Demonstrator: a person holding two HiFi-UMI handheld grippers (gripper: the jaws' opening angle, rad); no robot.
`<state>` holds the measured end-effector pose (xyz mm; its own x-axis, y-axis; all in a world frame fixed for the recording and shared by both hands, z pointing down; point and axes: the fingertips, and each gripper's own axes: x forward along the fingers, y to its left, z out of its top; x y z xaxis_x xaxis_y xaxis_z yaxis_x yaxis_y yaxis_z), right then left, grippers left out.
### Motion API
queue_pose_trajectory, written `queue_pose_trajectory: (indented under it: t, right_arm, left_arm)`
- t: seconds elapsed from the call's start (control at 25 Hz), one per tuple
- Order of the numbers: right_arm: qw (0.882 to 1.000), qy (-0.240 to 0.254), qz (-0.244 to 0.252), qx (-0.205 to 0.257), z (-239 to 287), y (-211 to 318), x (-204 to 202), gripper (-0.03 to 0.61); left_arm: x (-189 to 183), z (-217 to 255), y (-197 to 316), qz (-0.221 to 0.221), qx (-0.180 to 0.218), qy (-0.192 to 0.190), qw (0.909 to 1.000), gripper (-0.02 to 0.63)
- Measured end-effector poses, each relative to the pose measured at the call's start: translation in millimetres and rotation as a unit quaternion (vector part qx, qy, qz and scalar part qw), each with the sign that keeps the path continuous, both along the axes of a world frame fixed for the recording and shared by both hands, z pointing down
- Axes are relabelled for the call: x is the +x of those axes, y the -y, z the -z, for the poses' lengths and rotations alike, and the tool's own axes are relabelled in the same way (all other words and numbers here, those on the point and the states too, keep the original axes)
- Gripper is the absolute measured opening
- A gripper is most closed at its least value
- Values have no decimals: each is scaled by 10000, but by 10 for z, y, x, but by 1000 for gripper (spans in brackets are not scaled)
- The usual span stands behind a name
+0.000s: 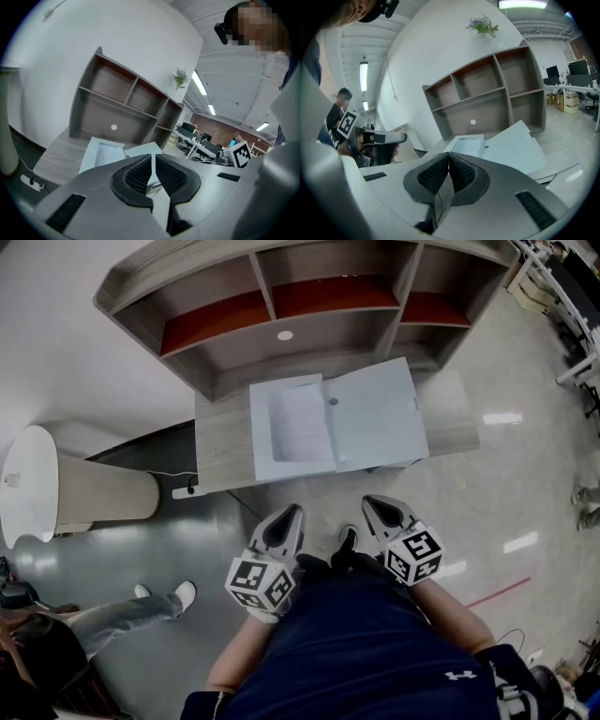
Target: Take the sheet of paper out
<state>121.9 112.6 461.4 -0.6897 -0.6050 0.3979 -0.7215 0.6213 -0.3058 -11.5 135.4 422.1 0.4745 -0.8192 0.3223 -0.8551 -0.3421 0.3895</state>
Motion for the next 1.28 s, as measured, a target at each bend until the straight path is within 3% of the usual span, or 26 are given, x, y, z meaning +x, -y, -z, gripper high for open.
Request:
queue_pose_trajectory:
  t: [0.36,0.92,1.16,1.28]
  right_arm:
    - [9973,-35,-207,-705,-487,558,25,14]
    - [9916,-240,-769,-1016,-736,1185,-336,15]
    - [9869,-182,-1012,-1244,-900,1509,-476,17]
    - [9827,-166,-1065,-1503,-1079,1692,-519,73]
  left_arm:
    - [-119,-76,302,133,-205,9,9997,38]
    - [-683,-149,1099,-175,-201,-186,9995,38]
    - [-1031,-264,1435,-243,-124,51,9996,38]
    - [-1156,-412,1550,-361,-234,79,9990,38]
